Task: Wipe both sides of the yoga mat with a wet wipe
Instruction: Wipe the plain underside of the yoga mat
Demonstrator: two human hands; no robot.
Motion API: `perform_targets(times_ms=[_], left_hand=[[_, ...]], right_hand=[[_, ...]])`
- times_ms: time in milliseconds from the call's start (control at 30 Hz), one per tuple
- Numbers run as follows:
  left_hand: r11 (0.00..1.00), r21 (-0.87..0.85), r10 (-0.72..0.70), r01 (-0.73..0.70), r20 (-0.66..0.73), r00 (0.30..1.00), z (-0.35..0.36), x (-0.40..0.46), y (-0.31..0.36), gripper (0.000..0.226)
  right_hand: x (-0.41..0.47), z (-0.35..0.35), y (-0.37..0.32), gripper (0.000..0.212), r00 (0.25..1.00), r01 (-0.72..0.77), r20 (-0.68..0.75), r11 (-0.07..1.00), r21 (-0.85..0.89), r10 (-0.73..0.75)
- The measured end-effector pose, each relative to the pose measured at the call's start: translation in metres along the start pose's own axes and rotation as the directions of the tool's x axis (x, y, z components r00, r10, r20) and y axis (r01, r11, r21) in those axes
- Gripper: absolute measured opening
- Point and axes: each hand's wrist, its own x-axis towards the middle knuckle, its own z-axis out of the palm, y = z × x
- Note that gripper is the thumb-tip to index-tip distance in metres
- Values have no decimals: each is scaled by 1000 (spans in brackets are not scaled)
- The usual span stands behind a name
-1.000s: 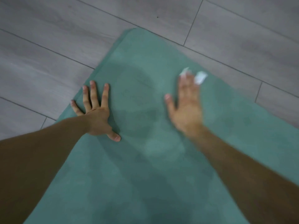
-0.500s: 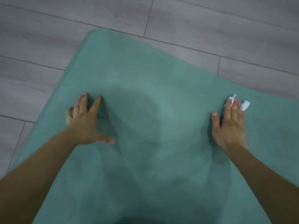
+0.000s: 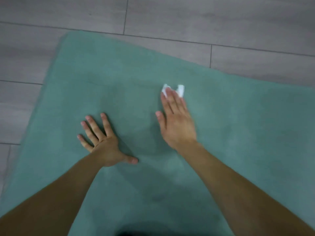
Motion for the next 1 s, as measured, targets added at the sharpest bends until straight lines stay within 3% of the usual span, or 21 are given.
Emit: perform_targets(times_ms=[67,133,200,267,333,400,433,533,600,667,733,800,867,933,1000], left_hand=[[1000,-11,5,-5,39,999,-2,-3,2,201],[1000,-11,17,-16,49,999,-4,-4,2,200],[1000,-3,27,-27,53,998,-4,-4,2,200],[1000,-3,14,-14,37,999,-1,-1,3,201],[1000,-20,-17,17,14,1000,0,0,5,202],[1000,-11,4,-5,-48,999,4,4,1,179],[1000,-19,22,-23,-68,997,5,4,0,169],[999,21,-24,25,-31,999,1,5,-1,198],[999,29,-14,15,-29,999,5,5,-2,201],[1000,21,6,-5,-45,999,6,3,-3,201],[1000,22,5,-4,-38,999,5,4,-3,200],[1000,22,10,-9,-25,1000,5,4,-3,200],[1000,27,13,-13,-23,1000,5,5,-1,198],[999,39,23,-22,-26,999,6,5,-2,198],[998,53,23,-19,-61,998,9,4,-3,198]], right_hand=[[-61,-23,69,65,946,-319,-57,948,-2,319],[-96,-33,96,66,805,-588,-94,809,8,586],[-87,-22,71,69,723,-675,-140,735,62,676],[-38,-4,9,70,803,-558,-164,819,132,574],[14,19,-70,69,935,-307,-125,933,187,332],[49,29,-133,71,988,-151,-16,972,182,157],[54,31,-146,71,995,-104,25,980,169,101],[30,26,-99,67,998,55,-8,989,135,-55],[-14,9,-26,65,999,49,-21,993,107,-47],[-67,-16,55,66,993,-113,-27,993,22,113],[-116,-36,121,68,942,-332,-65,942,-41,329],[-137,-41,143,69,841,-535,-114,844,-28,529],[-120,-27,116,72,762,-629,-143,775,66,631],[-84,-6,55,73,853,-477,-161,867,145,497],[-48,17,-23,71,979,-151,-113,975,166,171]])
